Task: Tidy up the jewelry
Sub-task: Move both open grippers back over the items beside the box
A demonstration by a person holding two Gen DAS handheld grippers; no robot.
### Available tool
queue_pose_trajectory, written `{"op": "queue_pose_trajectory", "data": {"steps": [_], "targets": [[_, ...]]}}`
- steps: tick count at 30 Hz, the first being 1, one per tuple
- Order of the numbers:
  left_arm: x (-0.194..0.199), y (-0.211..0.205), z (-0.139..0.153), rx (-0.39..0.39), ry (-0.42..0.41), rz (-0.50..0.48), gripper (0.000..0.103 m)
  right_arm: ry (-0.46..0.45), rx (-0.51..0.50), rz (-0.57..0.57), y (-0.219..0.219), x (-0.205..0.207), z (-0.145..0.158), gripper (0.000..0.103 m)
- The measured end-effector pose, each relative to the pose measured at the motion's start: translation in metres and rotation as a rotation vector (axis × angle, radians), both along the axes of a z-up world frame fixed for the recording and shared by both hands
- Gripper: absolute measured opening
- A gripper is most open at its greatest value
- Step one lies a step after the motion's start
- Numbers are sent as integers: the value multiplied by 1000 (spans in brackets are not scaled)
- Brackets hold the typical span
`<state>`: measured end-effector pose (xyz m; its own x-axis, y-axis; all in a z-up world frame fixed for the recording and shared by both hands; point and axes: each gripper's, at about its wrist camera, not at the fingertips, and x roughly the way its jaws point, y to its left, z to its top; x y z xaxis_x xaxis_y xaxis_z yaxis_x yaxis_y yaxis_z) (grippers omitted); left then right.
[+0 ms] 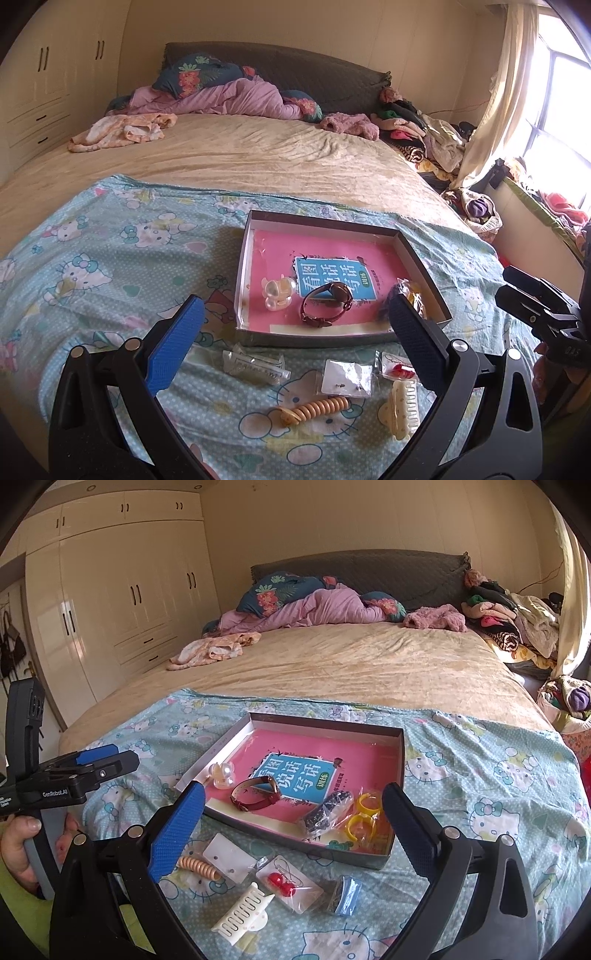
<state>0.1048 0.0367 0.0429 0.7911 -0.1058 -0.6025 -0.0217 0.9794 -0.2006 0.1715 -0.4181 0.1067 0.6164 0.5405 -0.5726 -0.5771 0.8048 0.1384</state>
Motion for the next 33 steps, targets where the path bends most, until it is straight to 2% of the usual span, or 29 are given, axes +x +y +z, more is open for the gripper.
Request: {"op": "queue_pose_trajectory", "data": {"steps": [33], "targets": [[-38,0,3,65,7,1,93,11,8,40,-5,-44,7,96]]}}
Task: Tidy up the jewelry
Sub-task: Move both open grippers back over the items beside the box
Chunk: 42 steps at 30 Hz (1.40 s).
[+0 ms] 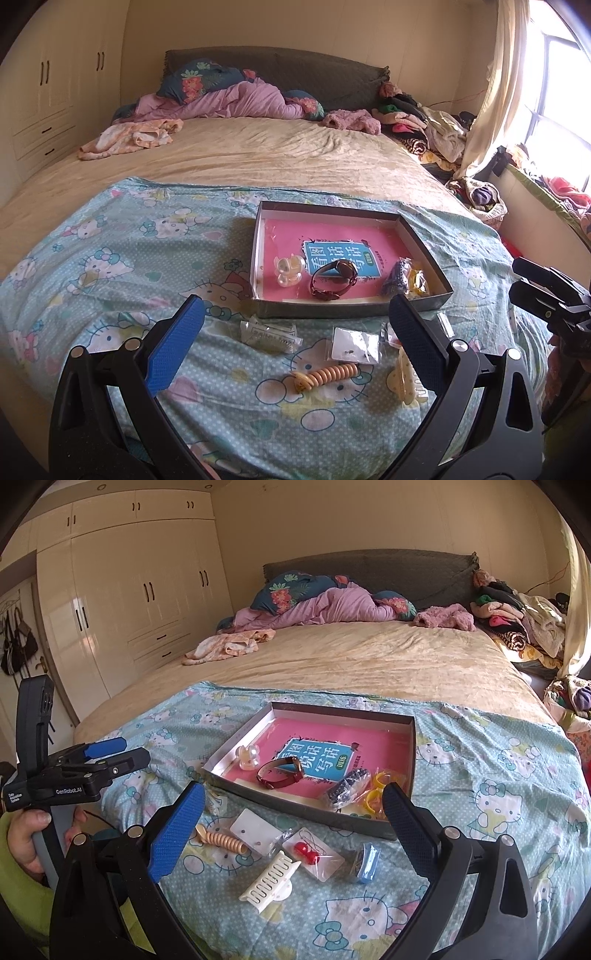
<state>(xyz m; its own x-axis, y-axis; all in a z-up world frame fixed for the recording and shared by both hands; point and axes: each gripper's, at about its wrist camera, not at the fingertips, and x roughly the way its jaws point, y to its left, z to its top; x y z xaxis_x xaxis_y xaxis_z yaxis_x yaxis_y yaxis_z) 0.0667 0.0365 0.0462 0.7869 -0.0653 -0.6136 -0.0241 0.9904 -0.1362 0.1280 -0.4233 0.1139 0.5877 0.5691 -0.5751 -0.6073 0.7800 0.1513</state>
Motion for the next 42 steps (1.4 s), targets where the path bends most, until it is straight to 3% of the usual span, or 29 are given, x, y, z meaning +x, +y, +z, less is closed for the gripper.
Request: {"op": "queue_pose_trajectory", "data": {"steps": [18,42], "targets": [[-9,-8,-20,45,39,-13,93,47,-23,19,2,-9,-17,96],[7,-14,-85,76,196,-59,93,186,-85,26,17,-6,-72,96]]}}
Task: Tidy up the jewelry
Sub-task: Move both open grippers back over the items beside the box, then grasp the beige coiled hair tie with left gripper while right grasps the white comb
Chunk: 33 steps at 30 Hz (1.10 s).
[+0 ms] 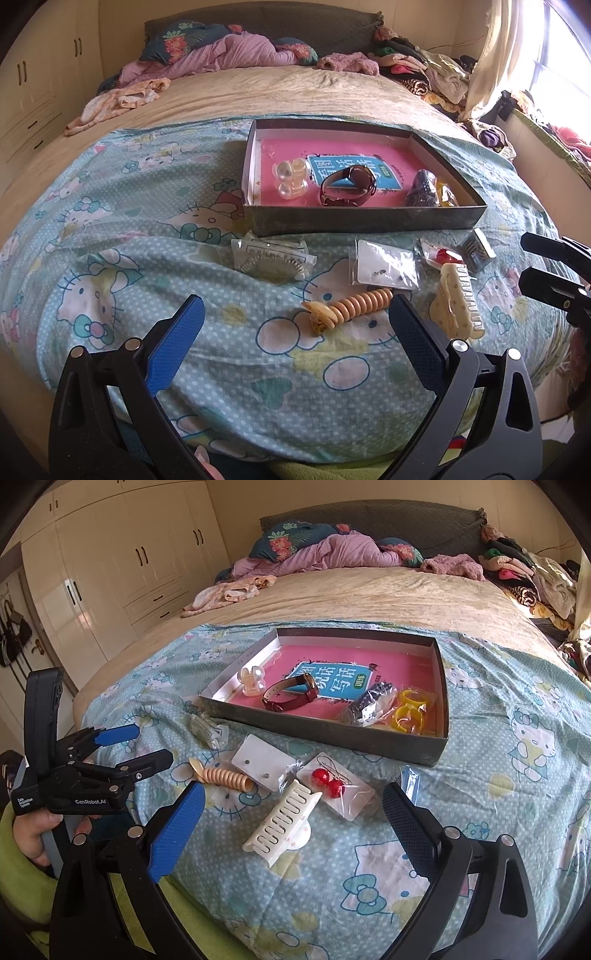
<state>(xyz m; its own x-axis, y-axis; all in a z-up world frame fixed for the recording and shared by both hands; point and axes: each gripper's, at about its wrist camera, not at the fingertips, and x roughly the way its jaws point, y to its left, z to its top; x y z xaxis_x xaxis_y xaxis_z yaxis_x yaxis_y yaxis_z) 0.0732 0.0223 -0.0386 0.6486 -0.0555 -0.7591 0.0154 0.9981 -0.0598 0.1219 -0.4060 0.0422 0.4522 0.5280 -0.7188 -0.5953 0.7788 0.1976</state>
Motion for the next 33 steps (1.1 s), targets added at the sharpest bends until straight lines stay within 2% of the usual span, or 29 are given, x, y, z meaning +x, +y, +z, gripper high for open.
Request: {"op": "queue_pose_trajectory", "data": {"steps": [4,11,13,16,20,25,28,33], "targets": [[3,1,-12,-10,38,-12,93,22,-8,-1,0,2,-9,96],[8,8,-26,-74,82,-14,90,59,-16,3,2,3,-23,96],[8,9,-28,-89,89,-21,80,71,-17,7,4,3,-27,96],[10,9,-32,-103,104,-30,73,87,-18,12,6,3,-33,96],[12,6,-34,-115,115,-48,58,116,-15,23,9,3,-42,95],[14,6,-37,-139,127,-62,48,180,2,45,16,5,-54,77],[16,6,-39,-154,133,-70,46,197,2,54,19,6,-59,66],[22,5,-42,-183,142,-91,46,213,1,61,23,9,-67,55]]}}
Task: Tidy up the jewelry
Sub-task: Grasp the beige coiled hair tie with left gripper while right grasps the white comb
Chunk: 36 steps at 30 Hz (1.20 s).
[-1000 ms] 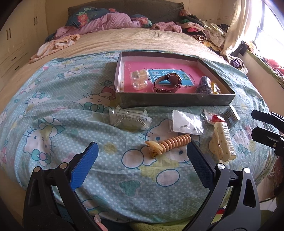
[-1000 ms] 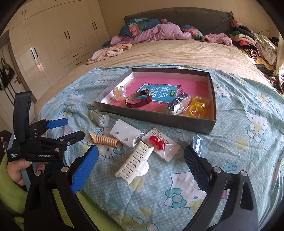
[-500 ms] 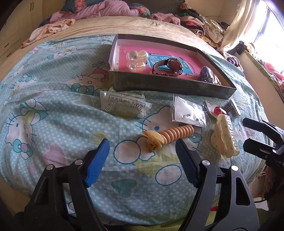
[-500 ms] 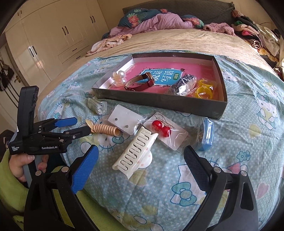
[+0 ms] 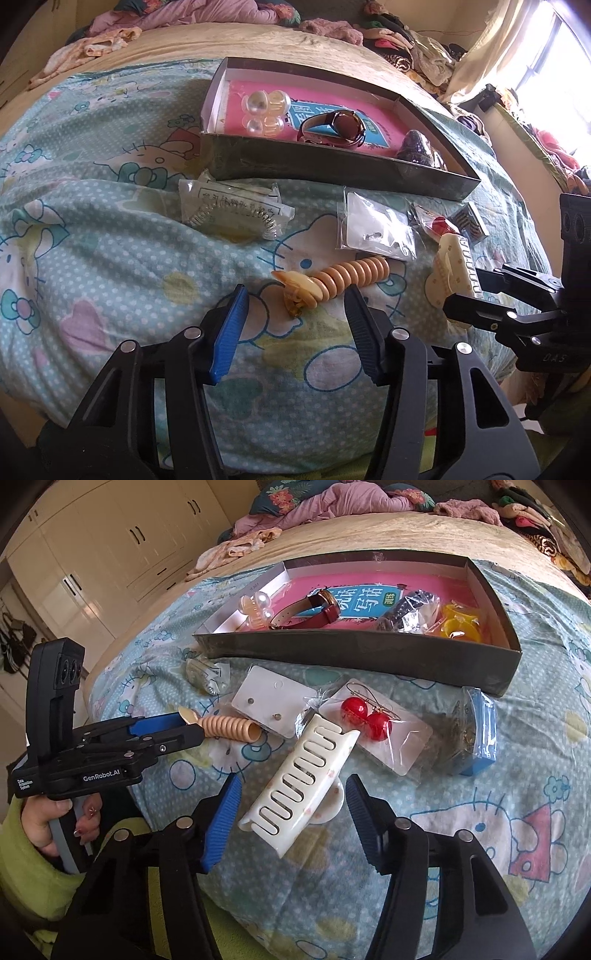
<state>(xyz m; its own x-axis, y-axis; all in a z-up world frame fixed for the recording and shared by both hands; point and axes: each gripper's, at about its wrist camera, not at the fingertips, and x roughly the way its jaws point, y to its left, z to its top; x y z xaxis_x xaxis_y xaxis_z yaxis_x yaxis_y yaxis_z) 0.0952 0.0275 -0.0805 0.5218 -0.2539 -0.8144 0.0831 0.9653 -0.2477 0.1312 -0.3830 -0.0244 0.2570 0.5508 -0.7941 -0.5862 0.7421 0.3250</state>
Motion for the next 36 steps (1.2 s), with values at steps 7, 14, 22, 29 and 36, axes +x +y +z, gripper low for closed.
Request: {"op": "queue_pose_trajectory", "data": {"steps": [7,14,22,29,36], "targets": [[10,-2,-6,-45,18,-25,46,3,1,10,4,4,-5,53],[15,0,-7,-86,12,-31,46,0,8,13,5,9,-5,53],[12,15,-5,-179,-8,-8,27,2,10,14,6,10,-5,53],[8,13,0,-166,-36,-12,8,1,7,12,6,11,-4,52],[-5,5,17,-100,-99,-28,0,-16,6,11,4,7,0,45]]}}
